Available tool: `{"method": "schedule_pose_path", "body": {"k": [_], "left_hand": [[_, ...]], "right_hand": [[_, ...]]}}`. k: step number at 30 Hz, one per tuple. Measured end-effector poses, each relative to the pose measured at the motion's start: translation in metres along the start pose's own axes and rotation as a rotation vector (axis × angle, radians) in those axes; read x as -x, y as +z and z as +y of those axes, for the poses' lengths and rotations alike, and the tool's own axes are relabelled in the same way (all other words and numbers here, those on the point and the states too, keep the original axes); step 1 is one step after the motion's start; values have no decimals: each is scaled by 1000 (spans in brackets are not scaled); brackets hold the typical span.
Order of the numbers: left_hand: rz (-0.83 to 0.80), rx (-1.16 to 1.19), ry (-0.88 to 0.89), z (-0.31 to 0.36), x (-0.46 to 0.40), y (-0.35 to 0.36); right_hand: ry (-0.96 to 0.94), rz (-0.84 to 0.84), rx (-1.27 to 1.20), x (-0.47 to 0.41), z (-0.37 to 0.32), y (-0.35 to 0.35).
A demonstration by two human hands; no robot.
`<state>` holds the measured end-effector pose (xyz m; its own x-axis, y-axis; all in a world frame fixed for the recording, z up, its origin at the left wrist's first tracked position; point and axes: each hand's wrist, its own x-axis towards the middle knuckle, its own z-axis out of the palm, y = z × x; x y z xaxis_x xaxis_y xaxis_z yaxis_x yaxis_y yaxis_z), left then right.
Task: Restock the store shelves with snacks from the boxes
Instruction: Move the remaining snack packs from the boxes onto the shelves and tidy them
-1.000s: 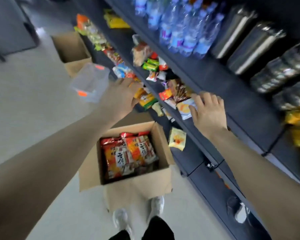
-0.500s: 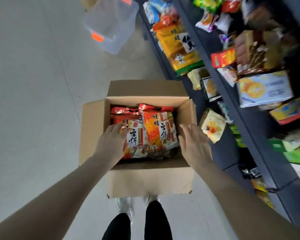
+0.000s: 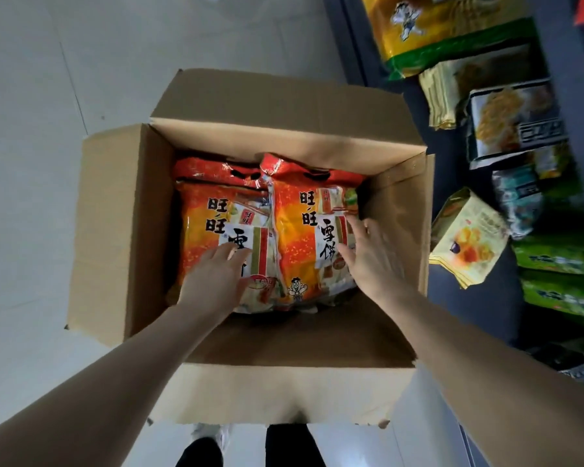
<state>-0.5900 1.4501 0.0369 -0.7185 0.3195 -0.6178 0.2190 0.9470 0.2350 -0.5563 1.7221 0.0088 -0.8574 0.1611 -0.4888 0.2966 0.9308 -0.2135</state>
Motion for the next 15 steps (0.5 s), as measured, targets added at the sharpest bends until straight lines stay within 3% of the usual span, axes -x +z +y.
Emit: {"method": "schedule_pose_path", "body": {"k": [5,11,15], "left_hand": [[6,130,19,12,-51,18],[-3,470,-60,43,-101,37],[51,559,-152,47,-115,44]], "right_hand": [[104,-73,-77,-61,-2,22],[-26,-206,-69,-74,5,48],[-59,-234,-74,-67,11,51]]}}
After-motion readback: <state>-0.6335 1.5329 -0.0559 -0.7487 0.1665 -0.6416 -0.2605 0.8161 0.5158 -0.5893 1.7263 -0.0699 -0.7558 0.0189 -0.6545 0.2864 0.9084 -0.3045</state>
